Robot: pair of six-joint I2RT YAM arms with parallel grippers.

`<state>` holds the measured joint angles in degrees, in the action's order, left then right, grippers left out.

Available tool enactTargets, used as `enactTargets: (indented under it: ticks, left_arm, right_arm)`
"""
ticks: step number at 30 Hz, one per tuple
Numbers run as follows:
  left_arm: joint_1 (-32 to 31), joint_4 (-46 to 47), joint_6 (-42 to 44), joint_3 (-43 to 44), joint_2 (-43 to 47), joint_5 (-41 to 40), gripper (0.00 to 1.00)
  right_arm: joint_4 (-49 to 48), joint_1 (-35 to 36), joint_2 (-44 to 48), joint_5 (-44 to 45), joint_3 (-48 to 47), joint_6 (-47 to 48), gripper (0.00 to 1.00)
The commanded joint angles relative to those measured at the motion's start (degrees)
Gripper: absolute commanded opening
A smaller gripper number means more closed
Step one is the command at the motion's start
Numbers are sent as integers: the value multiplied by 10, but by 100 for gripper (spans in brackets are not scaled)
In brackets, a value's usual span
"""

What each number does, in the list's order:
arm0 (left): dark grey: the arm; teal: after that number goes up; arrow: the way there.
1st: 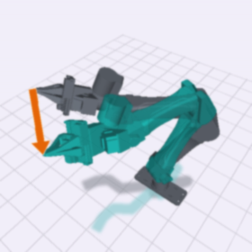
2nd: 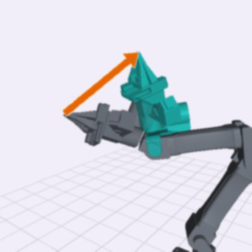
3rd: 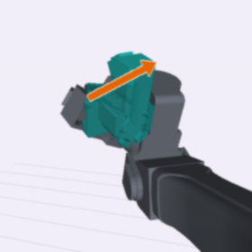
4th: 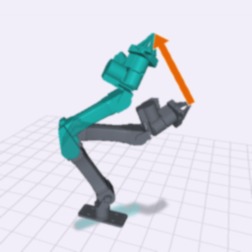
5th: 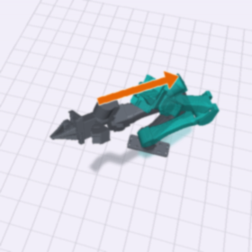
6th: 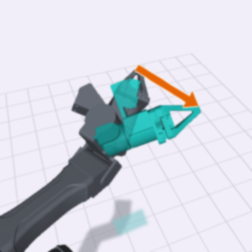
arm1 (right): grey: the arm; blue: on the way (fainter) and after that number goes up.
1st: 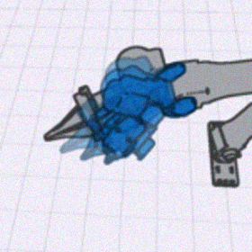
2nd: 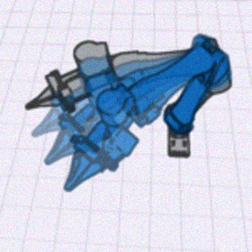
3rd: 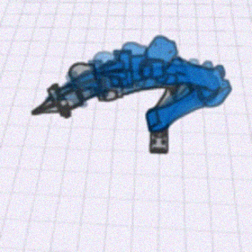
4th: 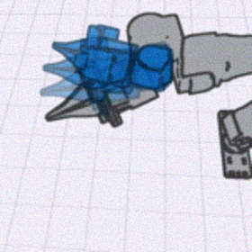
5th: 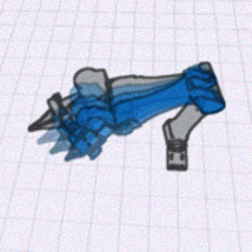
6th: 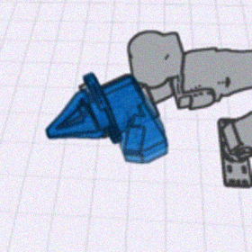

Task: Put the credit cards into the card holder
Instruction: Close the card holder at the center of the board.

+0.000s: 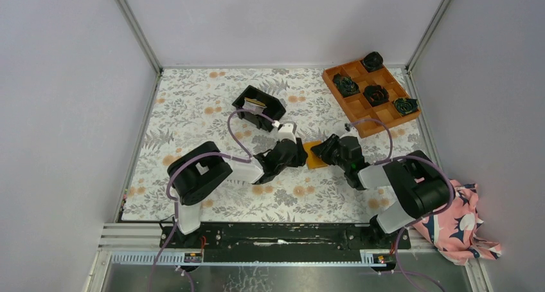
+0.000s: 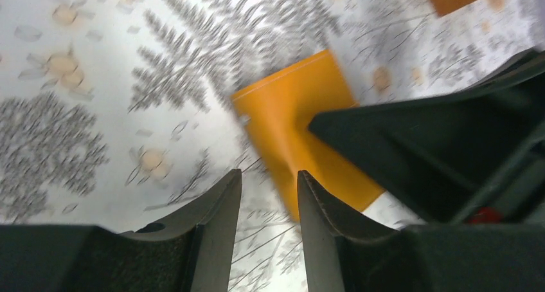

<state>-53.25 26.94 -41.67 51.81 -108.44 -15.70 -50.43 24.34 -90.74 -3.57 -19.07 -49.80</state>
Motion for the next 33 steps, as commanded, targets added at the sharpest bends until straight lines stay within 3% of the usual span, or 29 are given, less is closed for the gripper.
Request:
enactTargets:
  ticks: [1, 24, 29, 33]
  left_arm:
    - [-2, 76, -10, -48, 29, -31, 45]
    - [-2, 118, -12, -80, 43, -34, 46]
    - [-2, 121, -13, -85, 39, -33, 46]
    - [-2, 131, -22, -98, 34, -28, 46]
  right_arm:
    - [152, 6, 34, -3, -13, 53, 30]
    - [222, 6, 149, 1, -71, 100, 33]
    - [265, 6, 180, 48, -74, 123, 33]
    - [310, 6, 201, 113, -74, 139, 27]
